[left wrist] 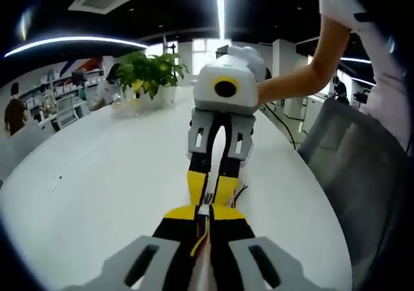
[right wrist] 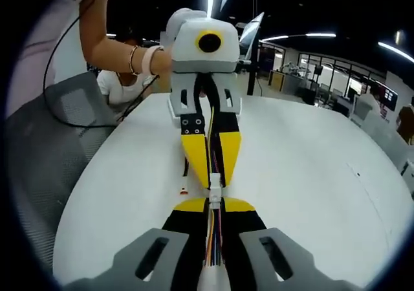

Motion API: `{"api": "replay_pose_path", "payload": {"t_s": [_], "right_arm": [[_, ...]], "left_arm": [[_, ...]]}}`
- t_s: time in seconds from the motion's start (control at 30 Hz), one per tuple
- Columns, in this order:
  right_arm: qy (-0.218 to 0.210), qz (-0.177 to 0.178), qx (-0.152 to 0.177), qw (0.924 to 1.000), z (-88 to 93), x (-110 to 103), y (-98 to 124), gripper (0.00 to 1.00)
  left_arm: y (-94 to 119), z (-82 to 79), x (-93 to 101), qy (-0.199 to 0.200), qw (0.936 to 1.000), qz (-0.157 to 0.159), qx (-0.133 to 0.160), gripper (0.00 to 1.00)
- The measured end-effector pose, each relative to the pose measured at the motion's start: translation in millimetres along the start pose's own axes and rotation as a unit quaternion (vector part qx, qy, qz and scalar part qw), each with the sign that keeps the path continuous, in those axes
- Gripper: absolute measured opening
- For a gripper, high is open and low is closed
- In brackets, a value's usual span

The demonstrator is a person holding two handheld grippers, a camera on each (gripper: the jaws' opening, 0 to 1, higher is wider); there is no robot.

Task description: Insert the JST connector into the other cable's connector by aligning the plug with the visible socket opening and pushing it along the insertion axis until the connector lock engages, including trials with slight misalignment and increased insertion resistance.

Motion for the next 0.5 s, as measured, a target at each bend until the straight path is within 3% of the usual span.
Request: {"api": "replay_pose_path", "payload": {"t_s": [0.17,0.5], "right_arm": [[0.002,-0.001,-0.007,1.0,2.6,-3,-7,0.03],[-0.009,0.004,-0.013,0.9999,9.5,4,-17,0.03]], "left_arm": [[0,9.1,-0.7,-0.003,0.9999,-0.001,-0.017,0.0],[5,20.0,-7.7,0.007,0.9996,-0.024,-0.014,0.0]]}}
Point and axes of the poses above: the point that each gripper's makers call its tool centre point, and the gripper's own axes: y roughly backward along the fingers, x roughly to its right, z roughly out of its underside, the point moved 4 cm from there along y, roughly backward along the fingers, and after that the axes turned 15 degrees about z, right-handed, at the moved point
